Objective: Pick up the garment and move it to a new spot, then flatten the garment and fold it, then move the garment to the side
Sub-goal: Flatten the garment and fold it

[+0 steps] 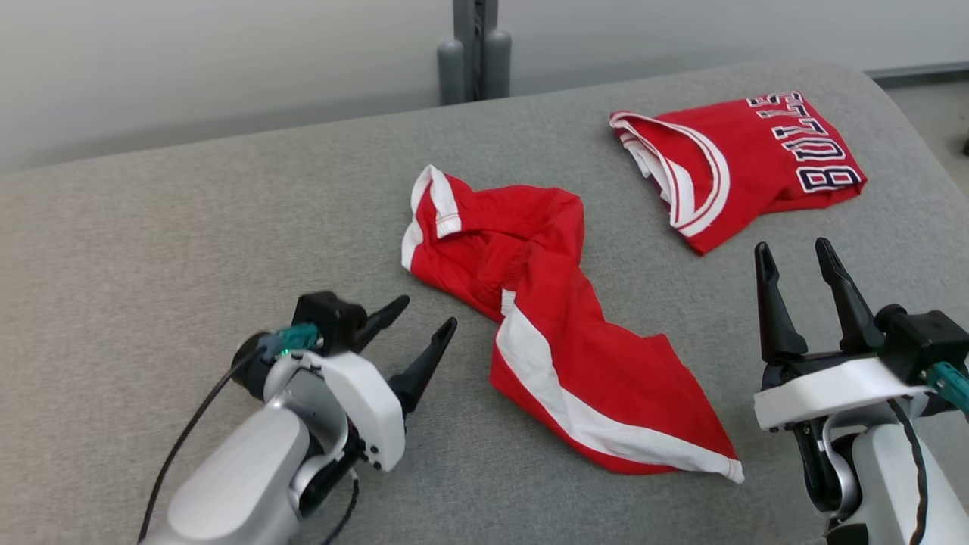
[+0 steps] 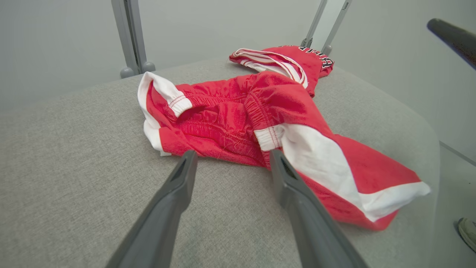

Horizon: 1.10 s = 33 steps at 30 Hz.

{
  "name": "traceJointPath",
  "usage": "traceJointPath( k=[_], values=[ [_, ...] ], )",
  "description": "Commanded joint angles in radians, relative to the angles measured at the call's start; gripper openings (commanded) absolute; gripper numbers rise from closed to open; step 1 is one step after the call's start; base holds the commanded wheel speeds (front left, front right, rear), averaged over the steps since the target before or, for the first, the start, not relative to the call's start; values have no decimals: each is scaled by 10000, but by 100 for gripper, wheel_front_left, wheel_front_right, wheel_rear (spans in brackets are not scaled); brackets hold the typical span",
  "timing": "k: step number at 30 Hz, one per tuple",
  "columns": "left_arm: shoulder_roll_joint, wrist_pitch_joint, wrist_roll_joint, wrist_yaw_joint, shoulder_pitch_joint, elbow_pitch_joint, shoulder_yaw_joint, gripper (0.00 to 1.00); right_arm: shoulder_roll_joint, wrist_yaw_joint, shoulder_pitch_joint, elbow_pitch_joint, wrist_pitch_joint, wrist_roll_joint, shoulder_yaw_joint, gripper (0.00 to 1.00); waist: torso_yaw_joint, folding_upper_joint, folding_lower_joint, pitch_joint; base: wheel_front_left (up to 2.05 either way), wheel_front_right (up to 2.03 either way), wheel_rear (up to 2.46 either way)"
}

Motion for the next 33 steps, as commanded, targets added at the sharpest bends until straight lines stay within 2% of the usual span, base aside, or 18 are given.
traceJointPath(
  k=[1, 7, 10, 18, 26, 33],
  values=[
    [128, 105, -18, -20, -436, 254, -119, 100, 2, 2, 178, -337, -35, 76, 1, 100, -296, 0, 0, 316, 0, 0, 0],
    [66, 500, -340, -20, -1523, 1197, -1373, 100, 159, 2, 789, -1397, -5, 42, -179, 100, -721, 0, 0, 665, 0, 0, 0],
    [9, 552, -622, -20, -1779, 1090, -2178, 100, 209, 2, 1001, -1642, 17, -17, -317, 100, -790, 0, 0, 722, 0, 0, 0],
    [-348, 345, -980, -20, -2334, 649, -3563, 100, 240, 2, 1128, -1885, 78, 69, -416, 100, -720, 0, 0, 816, 0, 0, 0],
    [-829, 91, -1165, 130, -3036, 1889, -3342, 100, 232, 2, 961, -1786, 28, 329, -107, 100, -821, 0, 0, 907, 0, 0, 0],
    [-591, 661, -1874, 72, -2930, 2406, -3076, 100, 233, 2, 1109, -1676, -19, 396, -124, 100, -986, 0, 0, 848, 0, 0, 0]
  ],
)
